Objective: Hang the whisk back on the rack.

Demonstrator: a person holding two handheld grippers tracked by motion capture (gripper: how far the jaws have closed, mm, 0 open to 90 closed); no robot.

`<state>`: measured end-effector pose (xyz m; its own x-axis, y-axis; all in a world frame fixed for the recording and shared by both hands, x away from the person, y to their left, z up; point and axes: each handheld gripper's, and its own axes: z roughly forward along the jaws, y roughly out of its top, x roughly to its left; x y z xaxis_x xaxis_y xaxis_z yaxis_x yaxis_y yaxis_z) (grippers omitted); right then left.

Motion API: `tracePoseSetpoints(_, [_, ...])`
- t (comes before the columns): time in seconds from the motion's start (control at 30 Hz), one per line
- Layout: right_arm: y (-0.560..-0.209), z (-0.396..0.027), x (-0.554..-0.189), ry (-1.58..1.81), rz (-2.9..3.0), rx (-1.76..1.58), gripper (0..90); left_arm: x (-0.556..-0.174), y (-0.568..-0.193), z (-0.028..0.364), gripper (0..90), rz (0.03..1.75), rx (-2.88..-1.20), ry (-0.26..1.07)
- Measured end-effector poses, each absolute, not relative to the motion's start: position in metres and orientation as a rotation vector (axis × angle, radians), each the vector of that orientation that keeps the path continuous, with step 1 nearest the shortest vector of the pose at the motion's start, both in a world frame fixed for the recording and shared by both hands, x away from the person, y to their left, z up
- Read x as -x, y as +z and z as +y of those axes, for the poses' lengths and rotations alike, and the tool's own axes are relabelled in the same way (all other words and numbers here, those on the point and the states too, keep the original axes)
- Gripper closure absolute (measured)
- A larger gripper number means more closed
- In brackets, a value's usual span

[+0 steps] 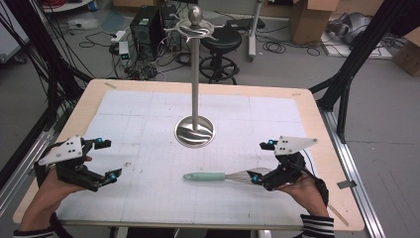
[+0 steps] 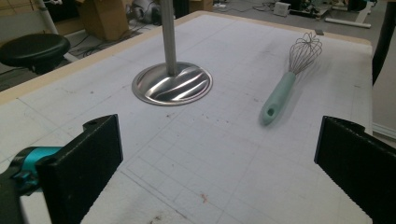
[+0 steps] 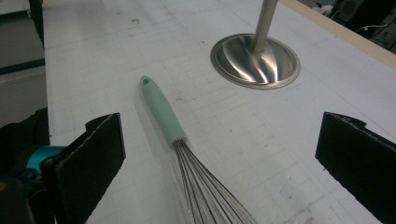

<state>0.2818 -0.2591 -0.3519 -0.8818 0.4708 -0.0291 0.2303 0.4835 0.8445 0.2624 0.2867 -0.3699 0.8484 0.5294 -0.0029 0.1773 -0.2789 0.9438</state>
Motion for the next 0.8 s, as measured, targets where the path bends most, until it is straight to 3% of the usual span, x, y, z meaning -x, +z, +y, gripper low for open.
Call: tracePoseSetpoints(0.8, [-0.362,-0.178,-0.311,1.083,2.786,-0.311,0.5,-0.263,-0.371,0.286,1.7,0.527,-1.856,0.381])
